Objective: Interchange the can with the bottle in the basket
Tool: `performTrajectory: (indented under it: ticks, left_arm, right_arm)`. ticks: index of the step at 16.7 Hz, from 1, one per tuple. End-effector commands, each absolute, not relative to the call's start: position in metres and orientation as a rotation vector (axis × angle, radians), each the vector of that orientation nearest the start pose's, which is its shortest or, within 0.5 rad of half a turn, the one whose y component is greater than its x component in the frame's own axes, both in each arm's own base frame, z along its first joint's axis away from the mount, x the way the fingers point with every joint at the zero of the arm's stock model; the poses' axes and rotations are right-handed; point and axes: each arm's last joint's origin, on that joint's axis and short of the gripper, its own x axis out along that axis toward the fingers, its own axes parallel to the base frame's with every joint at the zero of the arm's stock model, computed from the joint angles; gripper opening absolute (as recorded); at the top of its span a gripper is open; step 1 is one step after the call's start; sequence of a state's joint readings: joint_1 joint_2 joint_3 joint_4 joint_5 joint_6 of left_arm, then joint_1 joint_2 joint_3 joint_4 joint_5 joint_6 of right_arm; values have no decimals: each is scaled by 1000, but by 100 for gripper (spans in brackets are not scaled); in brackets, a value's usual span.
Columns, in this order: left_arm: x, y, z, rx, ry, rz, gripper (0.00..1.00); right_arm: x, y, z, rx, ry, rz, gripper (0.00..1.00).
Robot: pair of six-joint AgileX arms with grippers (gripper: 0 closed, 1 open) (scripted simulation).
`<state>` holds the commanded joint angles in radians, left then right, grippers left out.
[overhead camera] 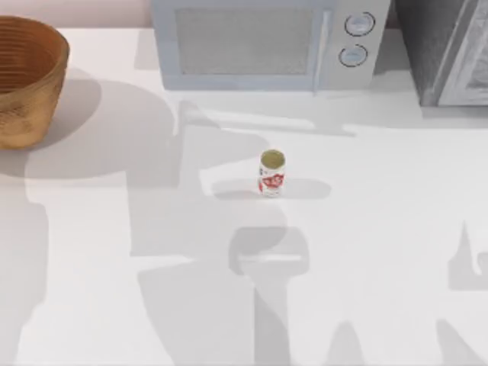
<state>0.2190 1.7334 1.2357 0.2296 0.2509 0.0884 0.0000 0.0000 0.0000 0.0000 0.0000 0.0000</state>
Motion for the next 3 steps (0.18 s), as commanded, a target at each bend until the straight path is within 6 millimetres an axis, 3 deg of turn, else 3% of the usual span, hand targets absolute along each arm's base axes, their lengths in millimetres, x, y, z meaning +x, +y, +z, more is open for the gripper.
performTrajectory:
  ticks: [3]
  left_arm:
    - [398, 85, 270, 12, 257, -27, 100]
  right_arm:
    - [106, -1, 160, 0, 0, 0, 100]
